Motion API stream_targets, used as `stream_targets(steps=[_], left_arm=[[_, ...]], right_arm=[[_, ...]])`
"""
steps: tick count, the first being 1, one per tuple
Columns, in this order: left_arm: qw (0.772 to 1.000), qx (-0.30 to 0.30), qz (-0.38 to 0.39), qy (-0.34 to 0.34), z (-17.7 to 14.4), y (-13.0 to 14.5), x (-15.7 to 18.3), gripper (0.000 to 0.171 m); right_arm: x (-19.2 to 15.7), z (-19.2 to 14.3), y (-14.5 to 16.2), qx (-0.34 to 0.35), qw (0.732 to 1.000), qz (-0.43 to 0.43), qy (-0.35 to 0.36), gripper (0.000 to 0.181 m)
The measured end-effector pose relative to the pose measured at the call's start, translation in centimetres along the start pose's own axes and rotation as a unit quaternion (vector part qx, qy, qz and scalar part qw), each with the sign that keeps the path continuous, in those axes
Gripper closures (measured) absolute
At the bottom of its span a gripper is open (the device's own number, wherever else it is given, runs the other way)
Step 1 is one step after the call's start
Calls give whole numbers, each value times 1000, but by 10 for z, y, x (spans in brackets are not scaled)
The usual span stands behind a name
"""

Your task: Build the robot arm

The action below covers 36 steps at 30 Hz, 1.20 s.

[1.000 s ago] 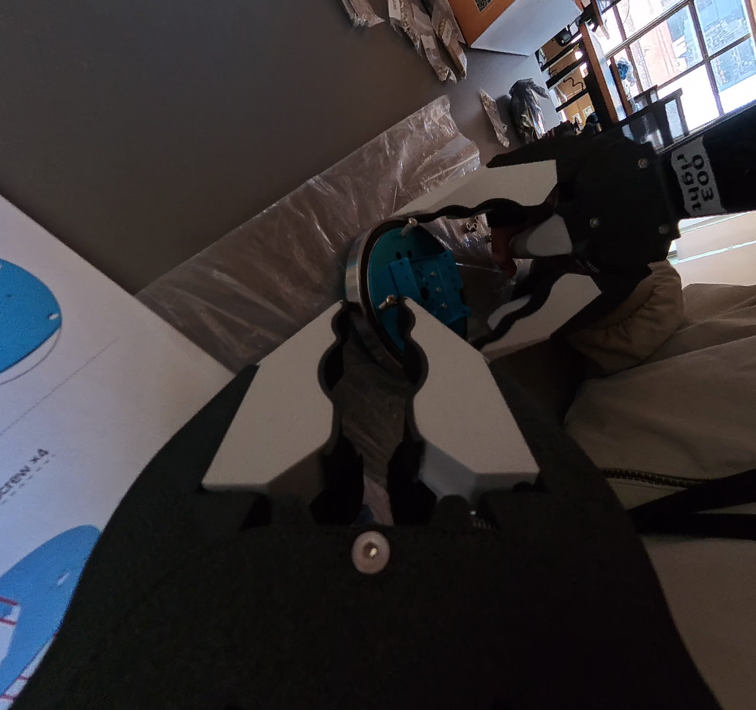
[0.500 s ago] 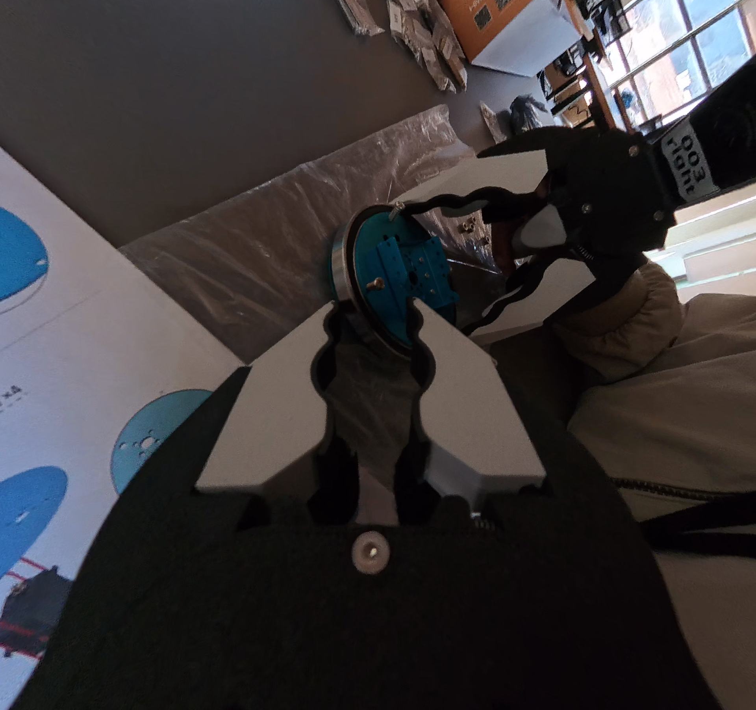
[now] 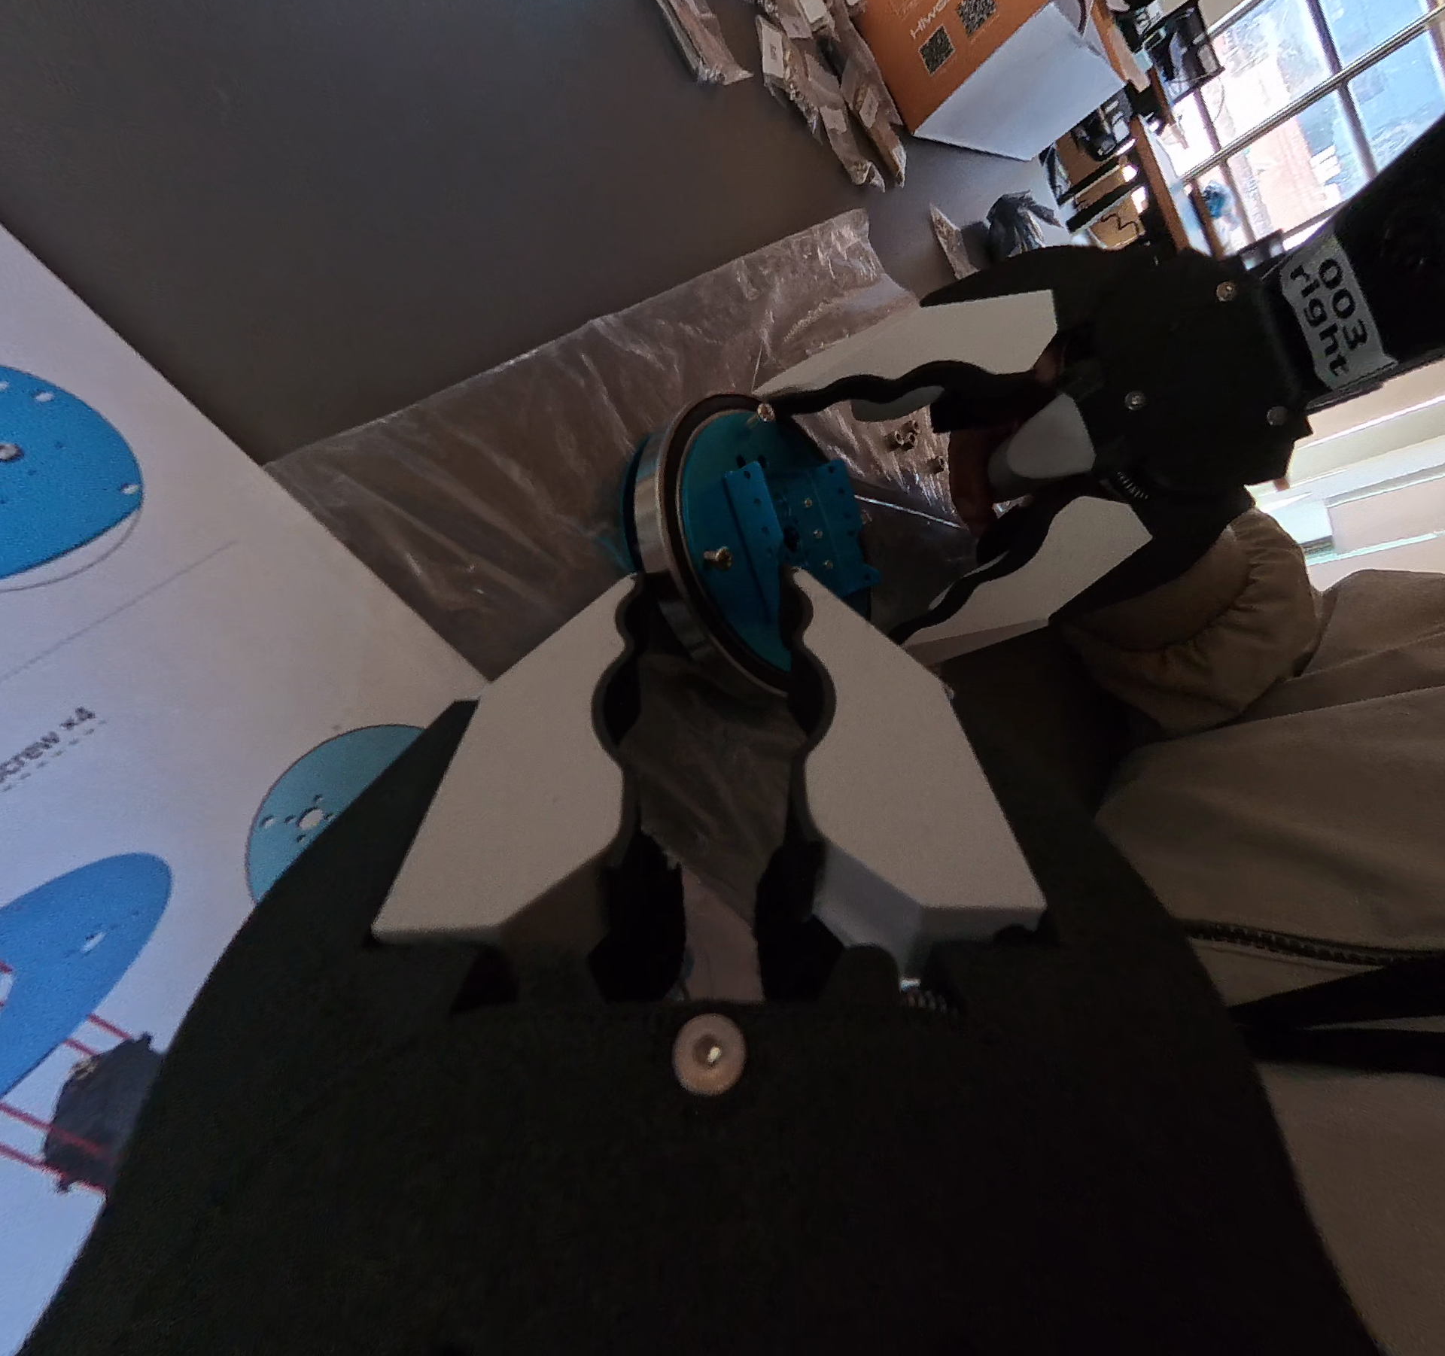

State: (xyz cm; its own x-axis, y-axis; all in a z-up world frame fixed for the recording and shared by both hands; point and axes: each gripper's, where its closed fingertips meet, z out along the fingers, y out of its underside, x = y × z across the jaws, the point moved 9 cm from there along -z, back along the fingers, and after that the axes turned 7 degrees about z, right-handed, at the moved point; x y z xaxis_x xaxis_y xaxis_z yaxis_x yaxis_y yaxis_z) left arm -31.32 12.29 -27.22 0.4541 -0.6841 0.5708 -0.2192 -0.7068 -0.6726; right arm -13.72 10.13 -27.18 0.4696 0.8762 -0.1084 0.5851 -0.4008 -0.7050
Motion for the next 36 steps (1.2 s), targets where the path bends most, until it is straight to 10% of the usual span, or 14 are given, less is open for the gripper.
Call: stream_targets(steps=[20, 36], left_arm=[[997, -27, 33, -57, -4, 9, 6, 148], [998, -2, 24, -60, -5, 11, 7, 150]], right_arm=[[10, -14, -1, 55, 993, 69, -76, 98], [28, -15, -21, 72, 997, 14, -36, 165]])
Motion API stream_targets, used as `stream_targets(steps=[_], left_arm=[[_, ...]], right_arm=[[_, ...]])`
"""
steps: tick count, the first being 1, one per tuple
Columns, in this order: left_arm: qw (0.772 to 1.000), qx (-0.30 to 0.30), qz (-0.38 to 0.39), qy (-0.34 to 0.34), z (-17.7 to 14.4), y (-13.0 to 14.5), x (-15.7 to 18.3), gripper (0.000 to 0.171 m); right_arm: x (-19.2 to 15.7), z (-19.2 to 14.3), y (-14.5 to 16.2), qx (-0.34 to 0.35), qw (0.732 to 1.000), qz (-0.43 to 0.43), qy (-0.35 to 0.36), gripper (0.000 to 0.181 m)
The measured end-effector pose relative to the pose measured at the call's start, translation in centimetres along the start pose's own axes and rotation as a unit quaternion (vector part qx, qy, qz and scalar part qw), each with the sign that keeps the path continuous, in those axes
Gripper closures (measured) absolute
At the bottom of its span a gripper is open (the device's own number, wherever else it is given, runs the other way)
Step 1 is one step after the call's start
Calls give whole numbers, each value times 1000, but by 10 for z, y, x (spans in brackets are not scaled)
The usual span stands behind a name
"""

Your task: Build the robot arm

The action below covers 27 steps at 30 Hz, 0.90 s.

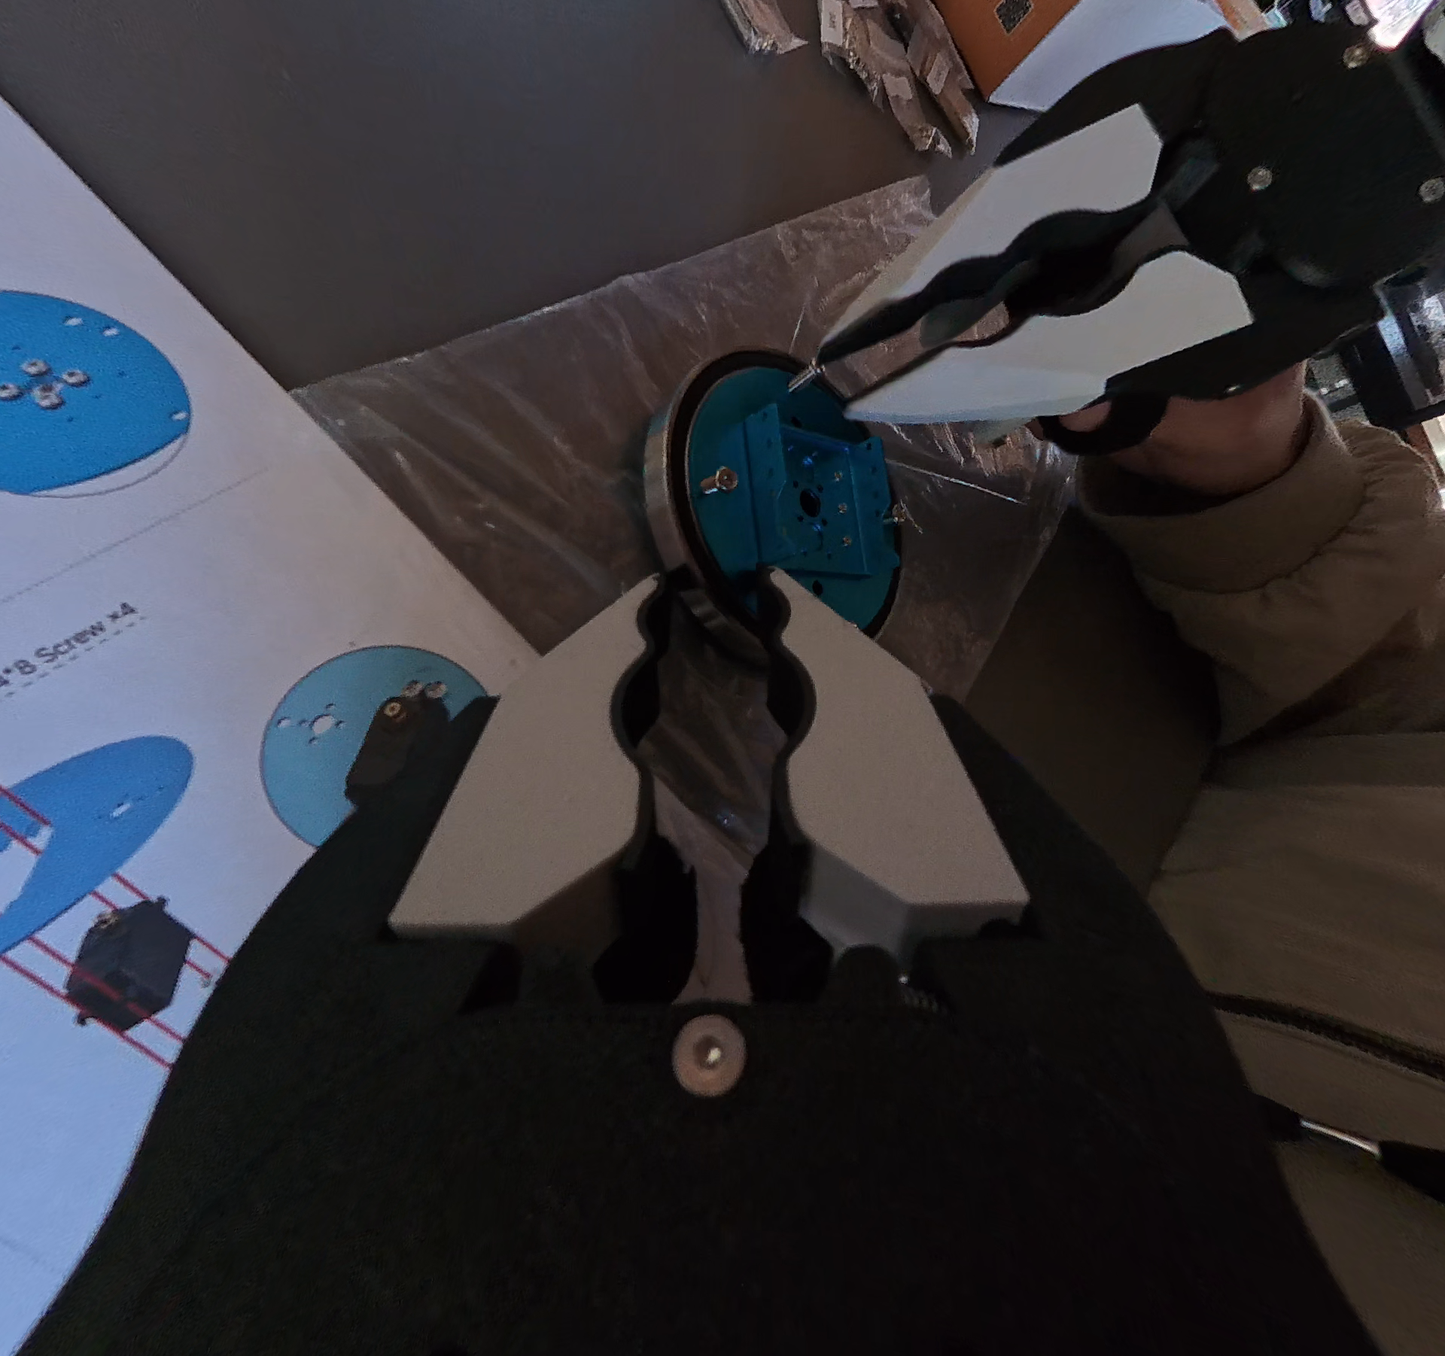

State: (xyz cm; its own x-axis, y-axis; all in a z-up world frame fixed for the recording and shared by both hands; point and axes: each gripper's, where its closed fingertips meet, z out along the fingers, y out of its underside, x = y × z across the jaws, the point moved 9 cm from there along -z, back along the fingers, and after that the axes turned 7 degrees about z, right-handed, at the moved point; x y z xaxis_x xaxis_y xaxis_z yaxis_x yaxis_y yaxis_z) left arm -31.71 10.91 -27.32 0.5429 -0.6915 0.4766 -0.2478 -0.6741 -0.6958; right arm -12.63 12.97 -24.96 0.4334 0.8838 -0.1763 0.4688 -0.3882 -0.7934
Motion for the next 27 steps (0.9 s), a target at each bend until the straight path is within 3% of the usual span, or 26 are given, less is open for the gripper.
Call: stream_targets(steps=[2, 7, 13, 16, 19, 21, 23, 27], left_arm=[[1000, 6, -2, 4, -1, 1, 1, 150], [1000, 7, 2, 4, -1, 4, 5, 149], [1000, 8, 11, -3, -1, 4, 7, 148], [1000, 8, 23, -10, -2, 5, 9, 145], [999, 18, 43, -12, -5, 2, 14, 144], [998, 24, 63, -11, -10, -1, 16, 144], [996, 32, 82, -16, -14, -5, 15, 144], [994, 54, 93, -23, -20, -14, 13, 144]], right_arm=[[0, 3, 1, -8, 1000, -17, 26, 180], [-5, 7, -3, -19, 996, -58, 65, 181], [-9, 18, -3, -49, 995, -67, 61, 181], [-6, 10, -6, -29, 994, -68, 75, 181], [-5, -14, -12, 33, 996, -57, 67, 171], [-10, -26, -8, 55, 997, -45, 24, 159], [-17, -27, 2, 45, 999, -20, -12, 135], [-35, -8, 15, 13, 1000, -11, 4, 125]])
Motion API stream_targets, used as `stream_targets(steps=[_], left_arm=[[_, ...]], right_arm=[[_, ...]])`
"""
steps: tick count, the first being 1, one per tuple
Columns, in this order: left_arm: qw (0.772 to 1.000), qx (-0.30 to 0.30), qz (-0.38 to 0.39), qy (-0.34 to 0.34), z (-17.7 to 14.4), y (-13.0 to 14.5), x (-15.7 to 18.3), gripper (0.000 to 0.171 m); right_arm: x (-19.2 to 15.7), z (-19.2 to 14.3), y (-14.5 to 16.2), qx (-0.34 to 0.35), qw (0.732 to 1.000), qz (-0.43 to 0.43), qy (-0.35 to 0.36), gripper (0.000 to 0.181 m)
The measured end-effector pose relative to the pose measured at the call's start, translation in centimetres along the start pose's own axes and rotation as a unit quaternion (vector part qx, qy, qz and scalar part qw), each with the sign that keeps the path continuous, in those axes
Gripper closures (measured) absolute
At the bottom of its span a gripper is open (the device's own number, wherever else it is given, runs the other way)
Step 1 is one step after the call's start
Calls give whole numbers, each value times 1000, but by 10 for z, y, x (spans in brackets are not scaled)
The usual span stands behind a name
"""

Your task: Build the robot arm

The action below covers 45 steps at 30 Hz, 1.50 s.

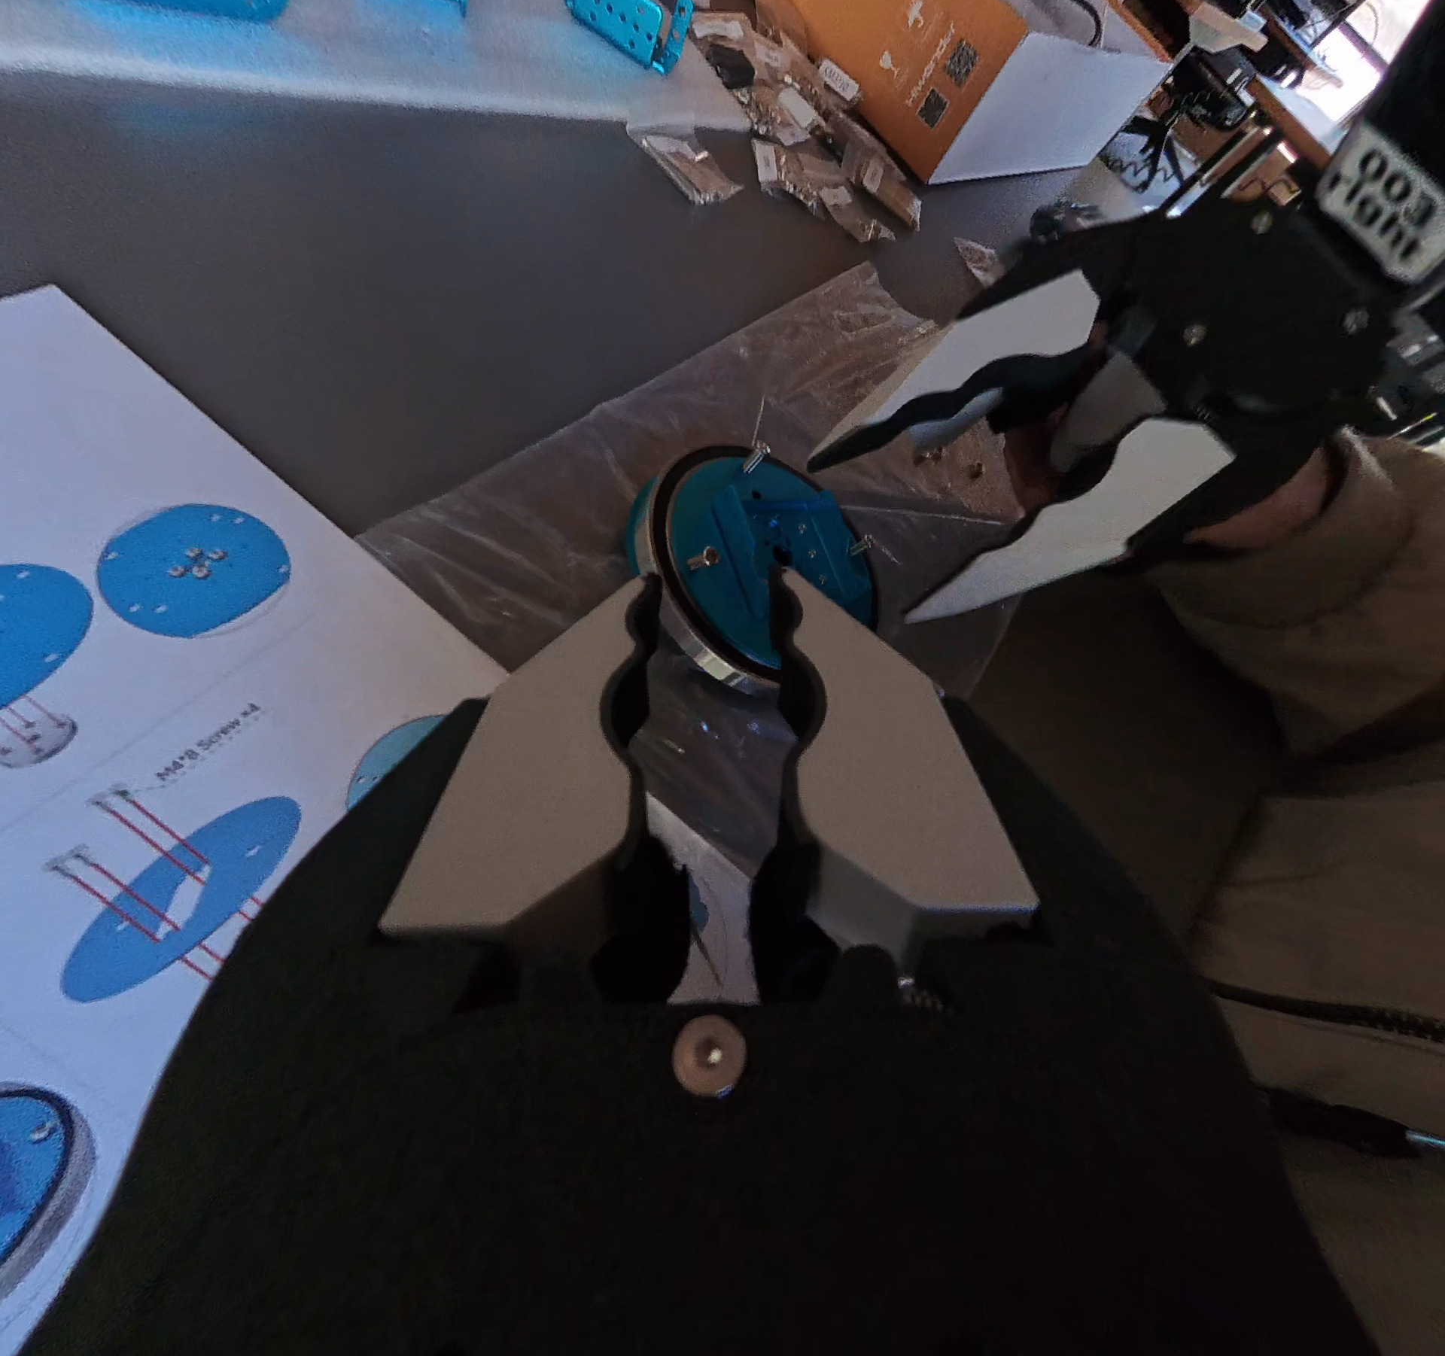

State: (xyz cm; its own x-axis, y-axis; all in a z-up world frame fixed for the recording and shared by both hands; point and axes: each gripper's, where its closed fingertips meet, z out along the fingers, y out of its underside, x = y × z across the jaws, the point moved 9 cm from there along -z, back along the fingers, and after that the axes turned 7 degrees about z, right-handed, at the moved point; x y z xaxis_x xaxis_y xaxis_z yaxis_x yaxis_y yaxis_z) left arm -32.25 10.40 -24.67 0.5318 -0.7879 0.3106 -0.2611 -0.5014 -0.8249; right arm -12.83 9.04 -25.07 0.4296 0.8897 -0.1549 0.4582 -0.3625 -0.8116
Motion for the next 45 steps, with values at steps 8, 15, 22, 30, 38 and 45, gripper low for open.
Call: stream_targets(steps=[8, 15, 22, 30, 38, 45], left_arm=[[998, -38, 50, 6, 17, 0, 23, 144], [995, -68, 66, -44, 30, 5, 25, 160], [989, -76, 80, -98, 32, 2, 27, 170], [988, -75, 82, -108, 33, 0, 31, 171], [982, -63, 100, -144, 32, 2, 38, 171], [982, -51, 92, -154, 28, 5, 38, 171]], right_arm=[[-2, 12, 11, -5, 998, -11, 67, 128], [-3, 13, 10, -2, 997, -22, 67, 140], [-4, 10, 3, 12, 996, -36, 76, 140], [-3, 4, 0, 21, 997, -35, 65, 140], [-3, 5, 2, 16, 997, -48, 61, 140], [-9, 8, 0, 14, 994, -74, 73, 140]])
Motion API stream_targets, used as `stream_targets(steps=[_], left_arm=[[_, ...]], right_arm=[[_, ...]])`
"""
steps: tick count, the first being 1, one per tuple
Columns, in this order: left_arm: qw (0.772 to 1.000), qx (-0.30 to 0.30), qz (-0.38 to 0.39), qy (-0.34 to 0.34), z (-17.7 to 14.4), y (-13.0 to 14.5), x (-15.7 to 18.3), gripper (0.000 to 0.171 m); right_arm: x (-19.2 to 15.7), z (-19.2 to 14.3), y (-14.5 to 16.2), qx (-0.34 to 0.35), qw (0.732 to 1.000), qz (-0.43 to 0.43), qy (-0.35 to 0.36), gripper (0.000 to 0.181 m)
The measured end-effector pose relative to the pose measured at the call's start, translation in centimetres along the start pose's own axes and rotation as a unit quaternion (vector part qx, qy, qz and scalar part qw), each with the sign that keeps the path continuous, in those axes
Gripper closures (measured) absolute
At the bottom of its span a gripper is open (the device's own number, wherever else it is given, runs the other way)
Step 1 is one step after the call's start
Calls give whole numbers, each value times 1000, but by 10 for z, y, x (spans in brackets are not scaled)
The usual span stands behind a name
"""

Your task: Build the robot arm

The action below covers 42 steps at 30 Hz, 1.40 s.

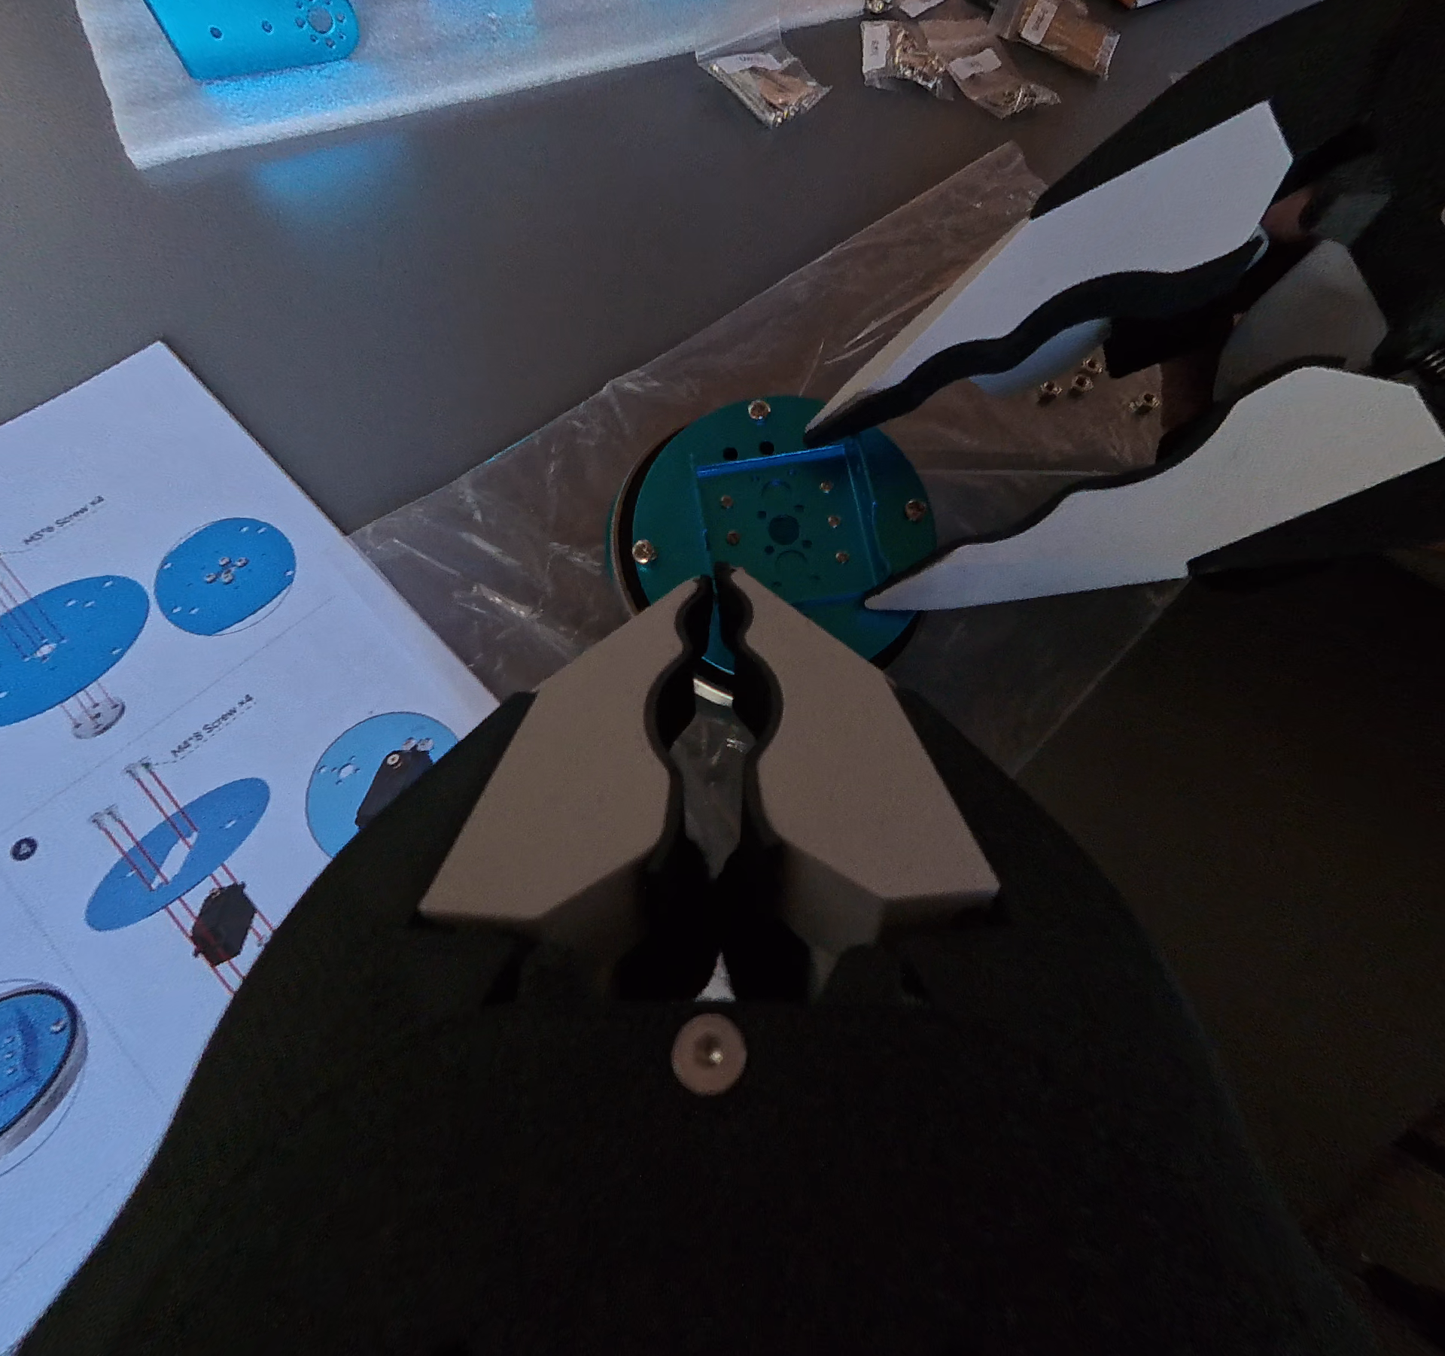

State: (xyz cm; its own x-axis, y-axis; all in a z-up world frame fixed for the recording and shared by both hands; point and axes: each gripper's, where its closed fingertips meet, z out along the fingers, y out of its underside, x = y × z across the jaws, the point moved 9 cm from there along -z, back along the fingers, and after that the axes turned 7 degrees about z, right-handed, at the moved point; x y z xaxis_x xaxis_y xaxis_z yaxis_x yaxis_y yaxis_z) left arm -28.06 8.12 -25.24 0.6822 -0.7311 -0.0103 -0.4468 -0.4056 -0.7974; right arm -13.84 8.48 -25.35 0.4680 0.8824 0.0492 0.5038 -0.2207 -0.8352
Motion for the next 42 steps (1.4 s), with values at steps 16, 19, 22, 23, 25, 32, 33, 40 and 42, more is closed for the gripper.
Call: stream_targets(steps=[16, 19, 22, 23, 25, 32, 33, 40, 42], left_arm=[[1000, -4, 17, -20, 1, -3, 1, 171], [1000, -1, 16, -23, 2, -3, 0, 171], [1000, 0, 16, -26, 3, -3, 0, 171], [999, 1, 17, -28, 4, -3, 0, 171], [999, 4, 18, -31, 4, -2, 1, 171], [999, 14, 7, -38, 3, -2, 2, 171], [999, 14, 7, -38, 3, -2, 2, 171], [999, 10, 12, -46, 2, -2, 2, 171], [999, 9, 13, -48, 3, -2, 2, 171]], right_arm=[[0, 2, 4, 3, 1000, 1, -5, 140], [1, 2, 4, 4, 1000, -1, -5, 140], [2, 3, 4, 1, 1000, 1, -5, 140], [2, 3, 5, 1, 1000, 0, -3, 140], [1, 3, 5, -1, 1000, -1, -2, 140], [1, -5, 7, 1, 1000, 12, -8, 137], [-1, -8, 8, 2, 1000, 10, -8, 133], [5, -22, 18, -16, 999, 28, -13, 122], [8, -22, 20, -23, 999, 41, -14, 108]])
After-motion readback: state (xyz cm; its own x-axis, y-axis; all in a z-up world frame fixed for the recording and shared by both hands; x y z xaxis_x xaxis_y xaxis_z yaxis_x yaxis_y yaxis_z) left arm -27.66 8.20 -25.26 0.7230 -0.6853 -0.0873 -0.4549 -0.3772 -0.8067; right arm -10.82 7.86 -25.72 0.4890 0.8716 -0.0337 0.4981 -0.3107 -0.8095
